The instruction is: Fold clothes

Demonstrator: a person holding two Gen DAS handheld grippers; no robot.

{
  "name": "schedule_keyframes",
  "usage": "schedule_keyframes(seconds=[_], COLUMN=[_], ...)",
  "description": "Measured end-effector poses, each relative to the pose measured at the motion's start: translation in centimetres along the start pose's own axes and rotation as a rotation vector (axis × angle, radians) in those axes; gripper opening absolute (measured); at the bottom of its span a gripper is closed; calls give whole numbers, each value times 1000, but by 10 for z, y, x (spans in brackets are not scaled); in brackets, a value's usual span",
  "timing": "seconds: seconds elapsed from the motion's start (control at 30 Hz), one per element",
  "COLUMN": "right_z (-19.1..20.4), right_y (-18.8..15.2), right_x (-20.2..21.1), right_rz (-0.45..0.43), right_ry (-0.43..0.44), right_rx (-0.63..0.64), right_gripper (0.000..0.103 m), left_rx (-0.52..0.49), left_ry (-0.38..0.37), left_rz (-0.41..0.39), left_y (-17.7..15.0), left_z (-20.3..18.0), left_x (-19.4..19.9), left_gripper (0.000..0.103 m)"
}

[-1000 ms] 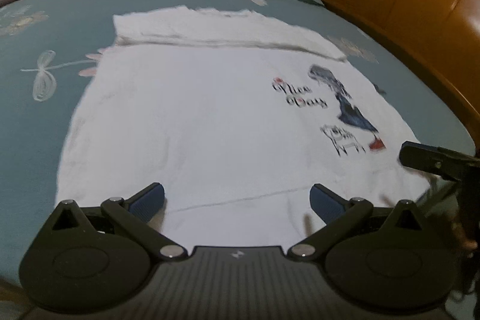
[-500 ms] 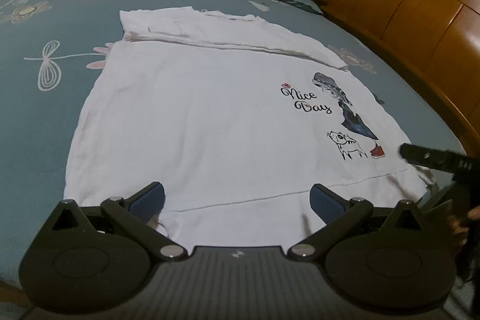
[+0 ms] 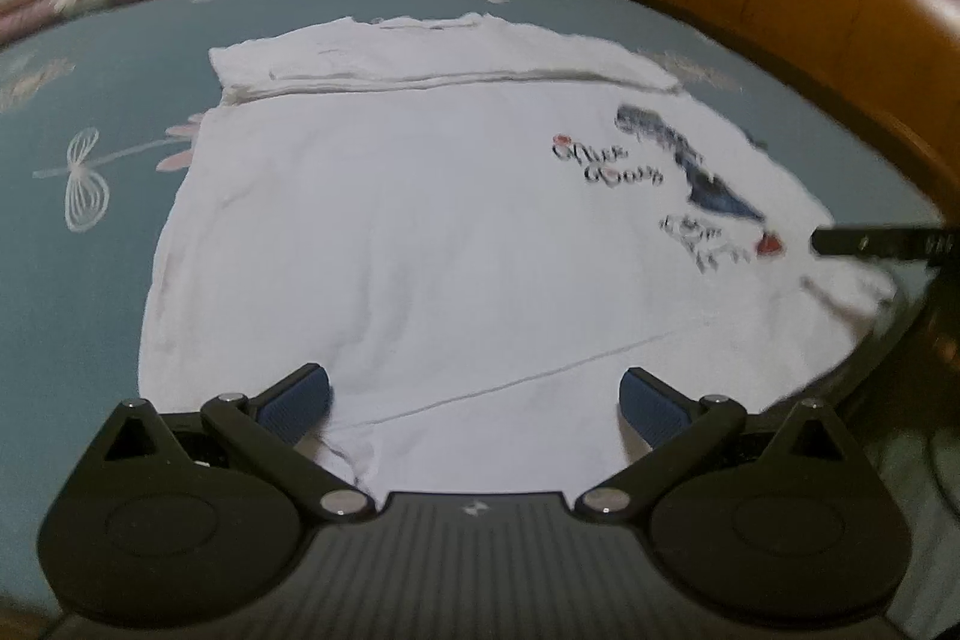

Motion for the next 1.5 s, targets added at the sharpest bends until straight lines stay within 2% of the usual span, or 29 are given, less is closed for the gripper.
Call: schedule_keyframes(seconds=[0.13,0.17,0.3,0.37,0.47,0.6,0.73,0.83,1.1,1.27,1.4,1.5], right_z=[-1,1,10,15,27,44,61,74,102,132,153,159], right_y=[6,10,21,27,34,40,37,31,8,-16,-32,-37], right_x=[18,22,45,51,52,51,44,43,44,38,19,1], right_rz=[2,-20,-87,-86,-69,-36,32,50,27,25,29,35], right_ry=[-88,-103,-109,-107,-126,-130,-172,-170,-72,-33,-102,-137], right_rx=[28,49,162,222,313,444,605,679,740,895,998,996], right_gripper=[103,103,103,103,103,103,103,103,103,103,103,103], left_rx=[4,-27,-258,-392,-560,-706,-743,-725,-640,-636,-624,-619], left_ry=[18,24,39,41,5,20,66,103,76,79,73,69], left_rz=[23,9,-39,-51,-60,-40,-7,-21,-38,-30,-25,-27], left_y=[10,13,18,17,10,0,-5,2,26,30,33,31], left_z=[-4,-8,-41,-61,-85,-104,-107,-103,-90,-89,-88,-88], left_x=[2,5,19,23,26,17,4,0,6,4,1,2], left_gripper=[102,102,102,102,102,102,102,102,102,102,102,102])
Point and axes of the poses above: each gripper's, at about its wrist camera, not at the fingertips, and x roughly against the way its jaws point, z to its left, y to its top, the point moved 1 cm from there along -x, roughly the way its jaws point, and after that the axes turned 7 degrees about z, right-handed, at the moved point
